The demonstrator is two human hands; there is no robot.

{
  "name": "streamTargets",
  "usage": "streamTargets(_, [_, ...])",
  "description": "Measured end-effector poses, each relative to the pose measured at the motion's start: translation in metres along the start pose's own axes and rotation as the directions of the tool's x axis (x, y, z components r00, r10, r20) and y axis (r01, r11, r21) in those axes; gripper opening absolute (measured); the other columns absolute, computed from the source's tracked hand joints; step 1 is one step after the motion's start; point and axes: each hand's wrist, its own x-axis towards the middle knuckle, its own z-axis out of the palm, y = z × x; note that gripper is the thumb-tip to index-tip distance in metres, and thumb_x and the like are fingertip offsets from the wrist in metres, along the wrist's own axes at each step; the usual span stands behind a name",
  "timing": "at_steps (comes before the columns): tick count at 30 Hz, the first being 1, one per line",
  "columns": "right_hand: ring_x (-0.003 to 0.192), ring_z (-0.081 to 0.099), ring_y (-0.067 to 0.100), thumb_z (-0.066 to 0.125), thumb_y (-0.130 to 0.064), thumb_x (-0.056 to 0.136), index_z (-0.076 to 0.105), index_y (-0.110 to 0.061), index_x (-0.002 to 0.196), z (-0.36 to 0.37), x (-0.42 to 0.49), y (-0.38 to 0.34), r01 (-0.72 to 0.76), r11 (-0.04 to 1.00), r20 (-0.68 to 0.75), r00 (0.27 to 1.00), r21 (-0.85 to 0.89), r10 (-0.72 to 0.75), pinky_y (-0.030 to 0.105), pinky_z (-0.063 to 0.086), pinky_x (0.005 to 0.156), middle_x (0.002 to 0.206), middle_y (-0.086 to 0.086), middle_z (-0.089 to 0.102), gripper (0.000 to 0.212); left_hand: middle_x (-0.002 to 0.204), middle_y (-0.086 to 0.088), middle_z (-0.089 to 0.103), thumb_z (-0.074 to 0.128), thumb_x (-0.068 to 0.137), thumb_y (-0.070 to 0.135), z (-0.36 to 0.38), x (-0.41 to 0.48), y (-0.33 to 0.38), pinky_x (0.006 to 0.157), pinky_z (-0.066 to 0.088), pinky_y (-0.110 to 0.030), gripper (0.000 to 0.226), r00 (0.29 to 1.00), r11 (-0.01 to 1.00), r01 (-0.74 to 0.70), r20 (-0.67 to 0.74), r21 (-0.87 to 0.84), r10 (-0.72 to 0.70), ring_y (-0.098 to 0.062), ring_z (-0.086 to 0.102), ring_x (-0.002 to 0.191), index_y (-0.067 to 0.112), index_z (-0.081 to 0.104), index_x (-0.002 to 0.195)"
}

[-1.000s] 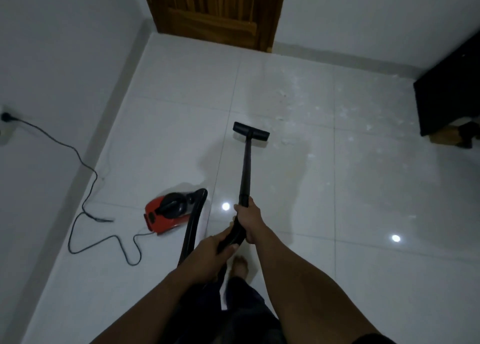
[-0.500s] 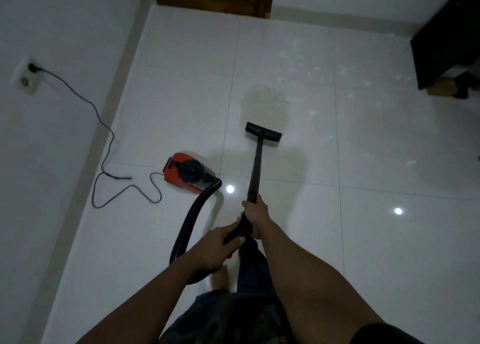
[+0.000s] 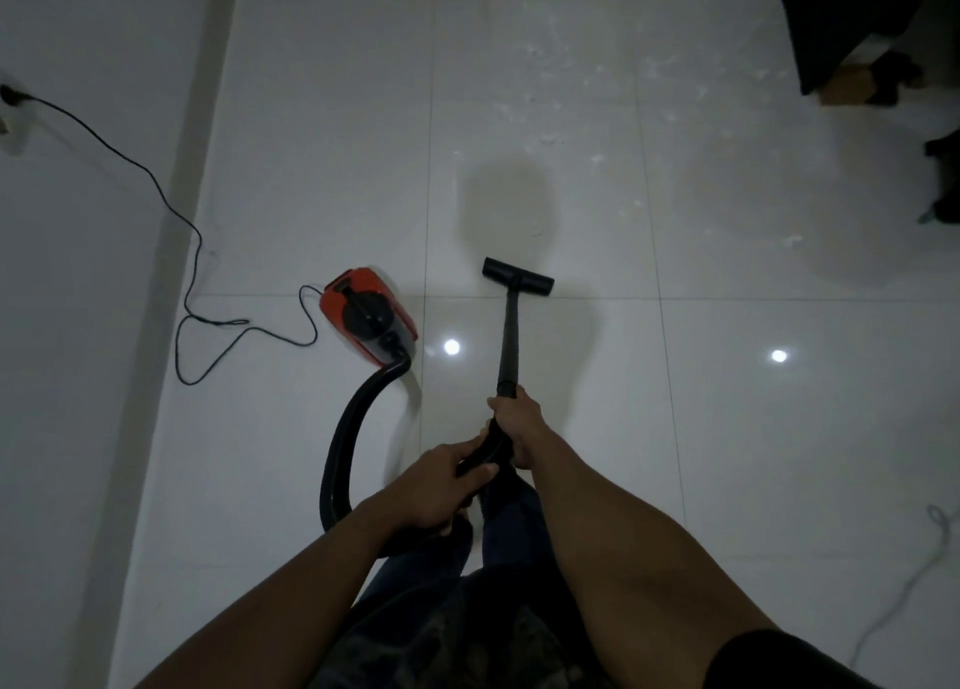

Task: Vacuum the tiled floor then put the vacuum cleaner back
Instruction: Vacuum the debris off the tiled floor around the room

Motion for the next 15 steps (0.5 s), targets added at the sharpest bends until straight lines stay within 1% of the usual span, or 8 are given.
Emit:
streamTargets(1, [0.088, 0.06, 0.029, 0.056, -0.016, 0.104, 0.045, -0.017, 0.152, -0.004, 0.002, -0.001, -0.007, 1.0, 0.007, 1.0, 0.001, 0.007, 0.054, 0.058, 0.1, 0.107, 0.018, 0.063, 0.05, 0.074, -0.006, 0.059, 0.054, 0.101, 0.045, 0.003, 0.003, 0.002, 0.06, 0.05, -0.038, 0.05, 1.0, 1.0, -0.004, 0.003, 0.003, 0.004, -0.02, 0.055, 0.065, 0.043, 0.041, 0.149])
streamTargets(4, [0.074, 0.059, 0.025, 0.055, -0.014, 0.105, 0.045, -0.016, 0.151, -0.016, 0.008, -0.009, -0.017, 1.0, 0.025, 1.0, 0.014, 0.016, 0.043, 0.062, 0.075, 0.1, 0.016, 0.061, 0.047, 0.072, -0.003, 0.06, 0.054, 0.102, 0.042, 0.009, 0.015, 0.009, 0.054, 0.05, -0.029, 0.048, 1.0, 1.0, -0.008, -0.008, 0.008, 0.008, -0.011, 0.057, 0.06, 0.043, 0.041, 0.148])
streamTargets(5, [0.076, 0.06, 0.026, 0.055, -0.015, 0.105, 0.044, -0.016, 0.152, -0.02, 0.011, -0.013, -0.02, 1.0, 0.029, 0.999, 0.007, 0.019, 0.044, 0.062, 0.077, 0.101, 0.016, 0.061, 0.048, 0.07, 0.0, 0.059, 0.054, 0.102, 0.041, 0.01, 0.019, 0.013, 0.052, 0.048, -0.024, 0.048, 1.0, 1.0, -0.01, -0.011, 0.01, 0.011, -0.008, 0.056, 0.056, 0.043, 0.04, 0.148])
streamTargets(7, [0.086, 0.059, 0.028, 0.056, -0.016, 0.105, 0.043, -0.016, 0.154, -0.029, 0.019, -0.023, -0.024, 1.0, 0.031, 0.999, -0.015, 0.024, 0.049, 0.06, 0.09, 0.105, 0.017, 0.061, 0.05, 0.068, 0.005, 0.06, 0.053, 0.103, 0.04, 0.012, 0.03, 0.022, 0.049, 0.044, -0.017, 0.049, 1.0, 1.0, -0.016, -0.021, 0.02, 0.016, -0.002, 0.054, 0.051, 0.044, 0.038, 0.149])
streamTargets(8, [0.085, 0.059, 0.028, 0.056, -0.016, 0.105, 0.044, -0.015, 0.153, -0.033, 0.024, -0.028, -0.021, 1.0, 0.032, 0.999, -0.019, 0.022, 0.047, 0.06, 0.088, 0.103, 0.017, 0.061, 0.049, 0.068, 0.006, 0.061, 0.053, 0.103, 0.039, 0.013, 0.036, 0.027, 0.048, 0.044, -0.016, 0.049, 1.0, 1.0, -0.015, -0.025, 0.025, 0.015, 0.0, 0.053, 0.05, 0.045, 0.037, 0.149])
streamTargets(11, [0.07, 0.057, 0.022, 0.056, -0.012, 0.105, 0.046, -0.015, 0.149, -0.052, 0.041, -0.053, -0.021, 0.999, 0.036, 0.999, -0.028, 0.022, 0.036, 0.058, 0.064, 0.094, 0.014, 0.059, 0.045, 0.078, -0.004, 0.068, 0.053, 0.102, 0.042, 0.018, 0.065, 0.048, 0.057, 0.056, -0.029, 0.051, 0.999, 0.999, 0.017, -0.038, 0.028, -0.016, -0.012, 0.063, 0.064, 0.044, 0.037, 0.15])
streamTargets(13, [0.067, 0.056, 0.021, 0.056, -0.011, 0.105, 0.046, -0.015, 0.148, -0.06, 0.05, -0.067, -0.011, 0.999, 0.037, 0.999, -0.05, 0.013, 0.034, 0.056, 0.06, 0.094, 0.014, 0.059, 0.045, 0.094, -0.016, 0.07, 0.052, 0.1, 0.046, 0.02, 0.078, 0.061, 0.07, 0.06, -0.045, 0.05, 0.998, 0.999, 0.043, -0.048, 0.031, -0.042, -0.029, 0.067, 0.076, 0.044, 0.039, 0.149])
streamTargets(15, [0.067, 0.056, 0.021, 0.055, -0.011, 0.105, 0.046, -0.015, 0.148, -0.071, 0.063, -0.086, -0.002, 0.996, 0.047, 0.999, -0.093, 0.007, 0.035, 0.056, 0.06, 0.099, 0.017, 0.059, 0.044, 0.098, -0.02, 0.069, 0.053, 0.099, 0.048, 0.024, 0.095, 0.076, 0.072, 0.059, -0.052, 0.049, 0.996, 0.998, 0.056, -0.065, -0.004, -0.056, -0.031, 0.066, 0.075, 0.045, 0.042, 0.147])
